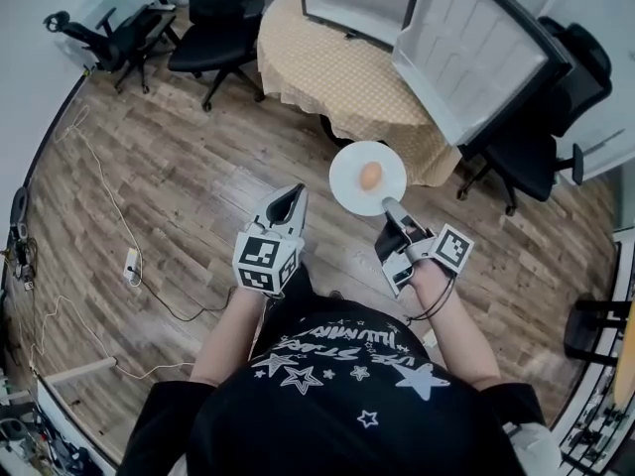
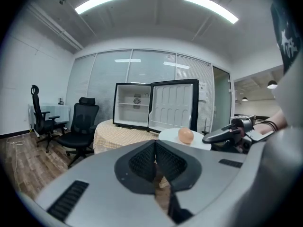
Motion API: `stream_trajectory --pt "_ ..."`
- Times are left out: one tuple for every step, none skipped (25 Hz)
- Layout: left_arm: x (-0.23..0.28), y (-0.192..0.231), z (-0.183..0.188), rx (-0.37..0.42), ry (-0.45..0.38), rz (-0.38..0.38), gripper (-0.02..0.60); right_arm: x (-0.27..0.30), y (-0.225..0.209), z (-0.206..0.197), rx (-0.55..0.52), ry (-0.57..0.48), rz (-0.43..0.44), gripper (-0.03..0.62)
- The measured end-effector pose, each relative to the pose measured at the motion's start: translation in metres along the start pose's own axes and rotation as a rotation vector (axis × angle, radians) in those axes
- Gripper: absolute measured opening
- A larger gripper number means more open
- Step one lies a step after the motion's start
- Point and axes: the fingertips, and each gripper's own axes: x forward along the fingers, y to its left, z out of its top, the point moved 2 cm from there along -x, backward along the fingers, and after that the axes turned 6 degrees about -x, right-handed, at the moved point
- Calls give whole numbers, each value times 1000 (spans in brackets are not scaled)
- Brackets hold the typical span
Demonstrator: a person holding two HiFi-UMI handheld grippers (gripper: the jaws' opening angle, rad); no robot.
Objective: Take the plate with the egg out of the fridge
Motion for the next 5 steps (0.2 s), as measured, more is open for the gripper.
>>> stream_trajectory --pt "-4 -9 -2 1 -6 1 6 -11 -2 -1 0 -1 -2 38" --pt "-9 -18 -4 3 -13 2 6 -22 -3 -2 0 -4 -3 38" --pt "-13 -26 -5 5 -19 2 6 -32 -4 -3 0 -7 -1 38" --pt "-17 -35 -6 8 -25 1 6 -41 -4 -3 0 -9 3 38" --pt "-21 -44 -7 11 -30 1 6 -50 -4 -4 0 -12 7 38"
